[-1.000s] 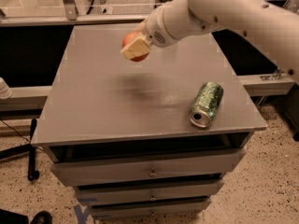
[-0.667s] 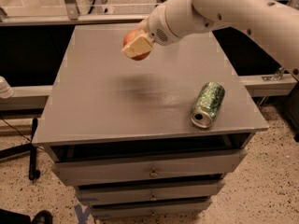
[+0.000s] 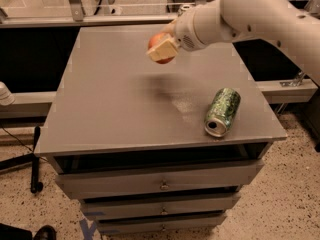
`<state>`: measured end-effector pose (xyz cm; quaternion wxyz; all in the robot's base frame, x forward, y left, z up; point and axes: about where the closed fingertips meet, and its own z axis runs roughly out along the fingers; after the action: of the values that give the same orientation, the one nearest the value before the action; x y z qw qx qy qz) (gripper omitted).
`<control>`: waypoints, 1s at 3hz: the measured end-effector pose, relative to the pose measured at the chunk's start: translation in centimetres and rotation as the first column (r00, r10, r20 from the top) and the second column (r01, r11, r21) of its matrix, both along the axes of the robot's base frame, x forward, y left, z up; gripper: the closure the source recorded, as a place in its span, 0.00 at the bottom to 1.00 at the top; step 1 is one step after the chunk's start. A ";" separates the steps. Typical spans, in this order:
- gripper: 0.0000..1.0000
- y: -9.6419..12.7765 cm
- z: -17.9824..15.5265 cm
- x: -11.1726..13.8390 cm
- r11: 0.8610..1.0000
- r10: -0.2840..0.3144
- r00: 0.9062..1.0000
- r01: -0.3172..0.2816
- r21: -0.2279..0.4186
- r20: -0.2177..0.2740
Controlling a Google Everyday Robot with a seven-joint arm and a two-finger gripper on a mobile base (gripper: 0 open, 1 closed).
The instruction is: Move apple near 7up can
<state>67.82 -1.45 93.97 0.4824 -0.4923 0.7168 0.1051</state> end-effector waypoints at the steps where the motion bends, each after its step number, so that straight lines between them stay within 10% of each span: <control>1: 1.00 -5.7 -2.9 6.8 0.992 -0.119 0.991 0.117 0.047 0.054; 3: 1.00 -9.3 -4.4 14.8 0.979 -0.202 0.973 0.199 0.042 0.109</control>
Offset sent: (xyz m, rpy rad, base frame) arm 0.1733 -0.1069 -0.0527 0.0814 -0.1293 -0.2385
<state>82.57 -10.76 89.54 0.5380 -0.4151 0.7326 0.0390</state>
